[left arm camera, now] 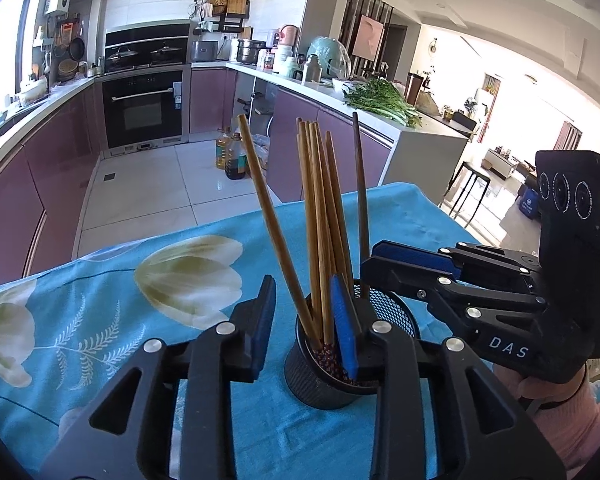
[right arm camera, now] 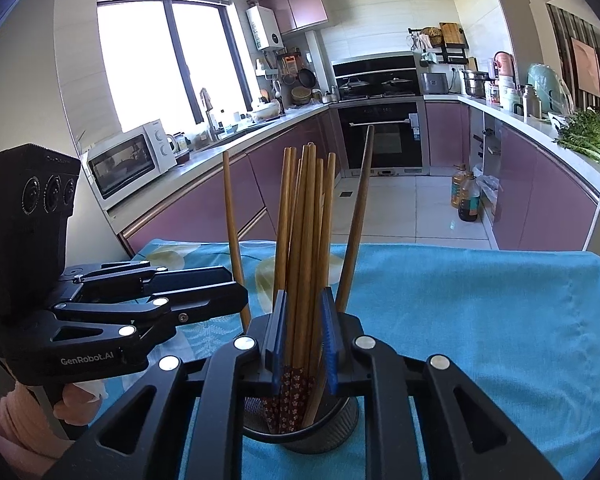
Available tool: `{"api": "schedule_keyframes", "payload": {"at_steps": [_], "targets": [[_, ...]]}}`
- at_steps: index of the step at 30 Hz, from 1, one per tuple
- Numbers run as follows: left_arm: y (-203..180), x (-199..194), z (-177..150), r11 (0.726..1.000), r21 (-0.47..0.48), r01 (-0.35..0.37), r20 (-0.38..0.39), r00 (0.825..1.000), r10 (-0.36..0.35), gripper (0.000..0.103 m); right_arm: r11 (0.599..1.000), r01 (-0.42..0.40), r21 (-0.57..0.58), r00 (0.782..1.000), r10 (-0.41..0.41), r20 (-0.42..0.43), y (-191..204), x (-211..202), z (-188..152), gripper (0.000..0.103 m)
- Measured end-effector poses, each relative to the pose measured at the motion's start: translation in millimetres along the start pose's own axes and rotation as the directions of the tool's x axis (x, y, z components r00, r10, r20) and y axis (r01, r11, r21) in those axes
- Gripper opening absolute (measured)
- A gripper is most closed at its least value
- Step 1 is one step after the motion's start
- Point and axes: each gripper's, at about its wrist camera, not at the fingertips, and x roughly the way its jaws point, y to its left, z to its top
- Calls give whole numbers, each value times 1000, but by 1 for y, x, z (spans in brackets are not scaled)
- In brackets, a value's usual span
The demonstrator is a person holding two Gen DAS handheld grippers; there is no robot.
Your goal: Organize utensils
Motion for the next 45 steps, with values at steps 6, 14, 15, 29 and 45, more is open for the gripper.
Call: {"api": "schedule_keyframes", "payload": {"at_steps": [6, 14, 15, 29, 45], "targets": [[3, -19, -11, 999, -10, -48, 60, 997, 49, 39, 1000, 6, -18, 1000, -6, 27, 7, -11, -5, 34], [13, -64, -36, 979, -32, -199, 179, 963, 202, 77, 998, 46, -47, 994, -42, 99, 19, -29, -13, 71], [15, -69, -38, 976, -37, -214, 191, 957, 217, 79, 998, 50, -48, 993, -45, 105, 19, -30, -15, 76], [30, -141, -80, 907, -146, -395, 329, 846, 421, 97, 983, 161, -91, 968, -140, 206, 46, -37, -44, 96], [27, -166, -104, 848, -201, -490, 376, 761, 529, 97, 969, 228, -96, 930, -188, 315, 69, -56, -58, 96]]}}
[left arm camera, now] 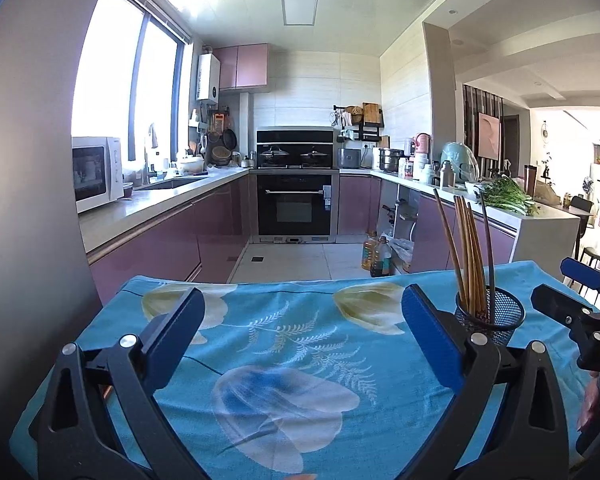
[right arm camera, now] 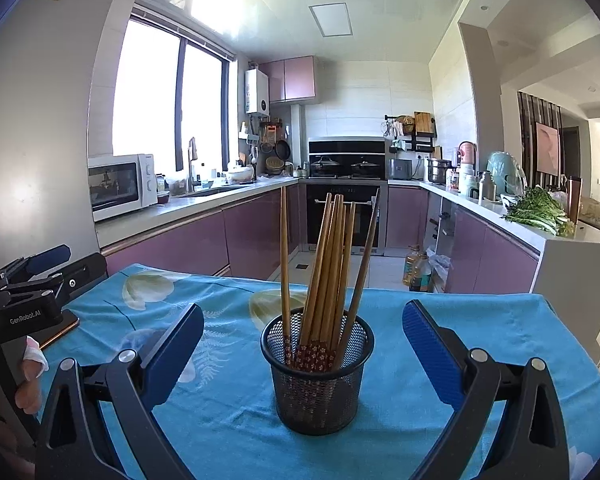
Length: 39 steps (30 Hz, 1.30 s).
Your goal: Organize utensils
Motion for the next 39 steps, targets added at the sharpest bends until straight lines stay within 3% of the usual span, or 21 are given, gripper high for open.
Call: {"api": "schedule_keyframes", "payload": {"at_steps": [17, 39], "targets": [[6, -13, 1, 999, -16, -36, 51, 998, 37, 97, 1000, 16, -2, 1000, -16, 19, 5, -4, 0, 96], [7, -15, 0, 998, -15, -54, 62, 997, 55, 97, 1000, 24, 1, 999, -24, 28, 6, -5, 0, 96]]}}
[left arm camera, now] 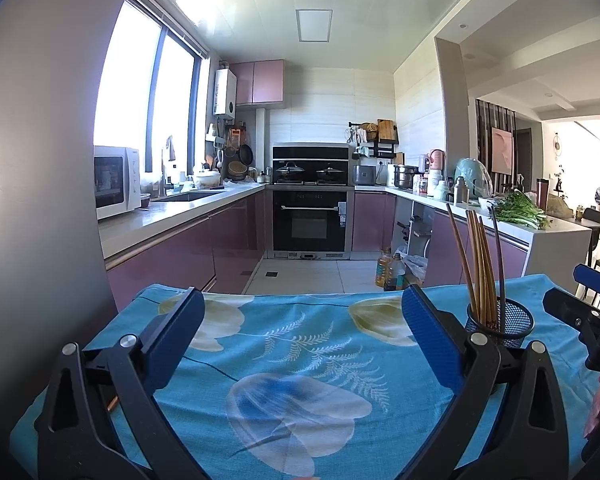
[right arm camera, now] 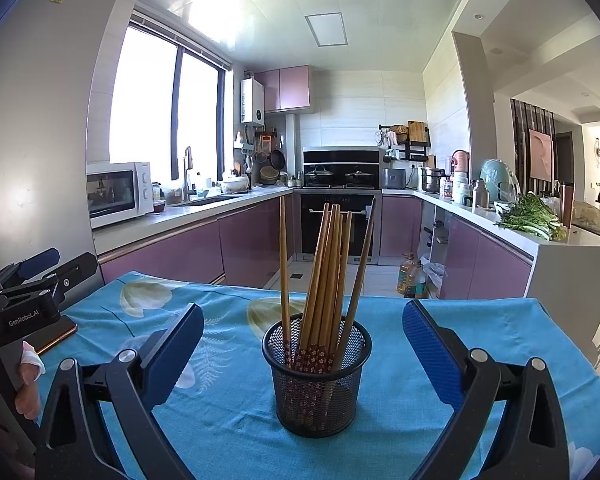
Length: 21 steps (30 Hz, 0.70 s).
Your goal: Organize utensils
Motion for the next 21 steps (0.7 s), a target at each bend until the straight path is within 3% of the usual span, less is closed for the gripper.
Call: {"api": "schedule_keyframes", "payload": {"at_steps": [21], "targets": [[0, -2, -1, 1000, 2, -1, 3, 1000, 1, 97, 1000, 8, 8, 1000, -8, 3, 0, 1, 0, 96]]}}
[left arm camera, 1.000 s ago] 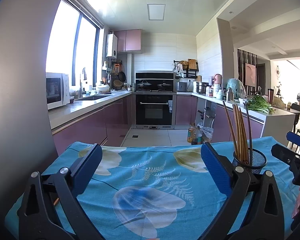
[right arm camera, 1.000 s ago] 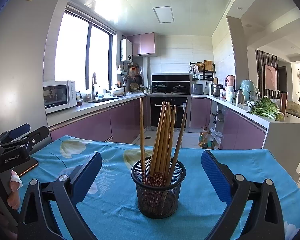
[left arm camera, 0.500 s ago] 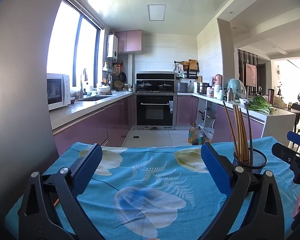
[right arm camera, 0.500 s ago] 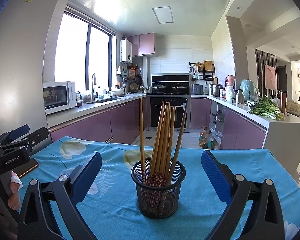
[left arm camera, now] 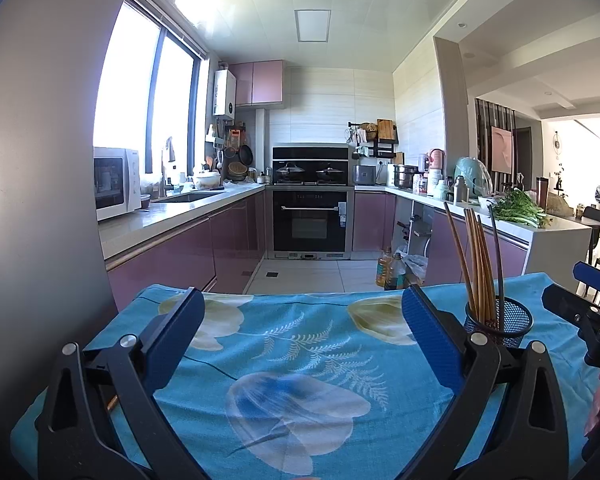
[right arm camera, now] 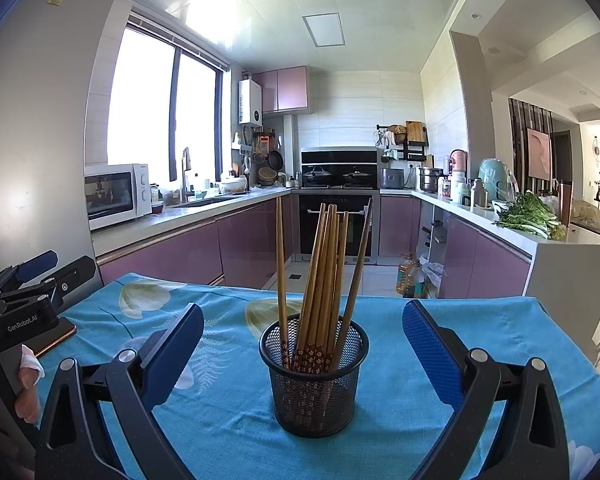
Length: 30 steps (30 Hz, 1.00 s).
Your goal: Organize utensils
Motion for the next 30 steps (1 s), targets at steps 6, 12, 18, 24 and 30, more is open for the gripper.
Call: {"api": "schedule_keyframes", "payload": {"at_steps": [6, 12, 18, 24, 30], "targets": [[-1, 0, 0, 1000, -1, 1, -2, 1000, -1, 97, 1000, 0, -1, 1000, 0, 0, 0, 0, 0, 96], [-1, 0, 0, 1000, -1, 0, 0, 1000, 0, 97, 1000, 0, 1, 1000, 0, 3, 1, 0, 0, 96], [-1, 0, 0, 1000, 0, 1, -1, 1000, -1, 97, 1000, 2, -1, 1000, -2, 2, 2, 0, 1, 96], [-1, 0, 0, 1000, -1, 0, -1, 1000, 0, 97, 1000, 4, 0, 1000, -4, 3, 2, -1, 1, 96], [-1, 0, 0, 1000, 0, 1, -1, 1000, -1, 97, 1000, 5, 1, 1000, -5, 4, 2, -1, 1, 96]]}}
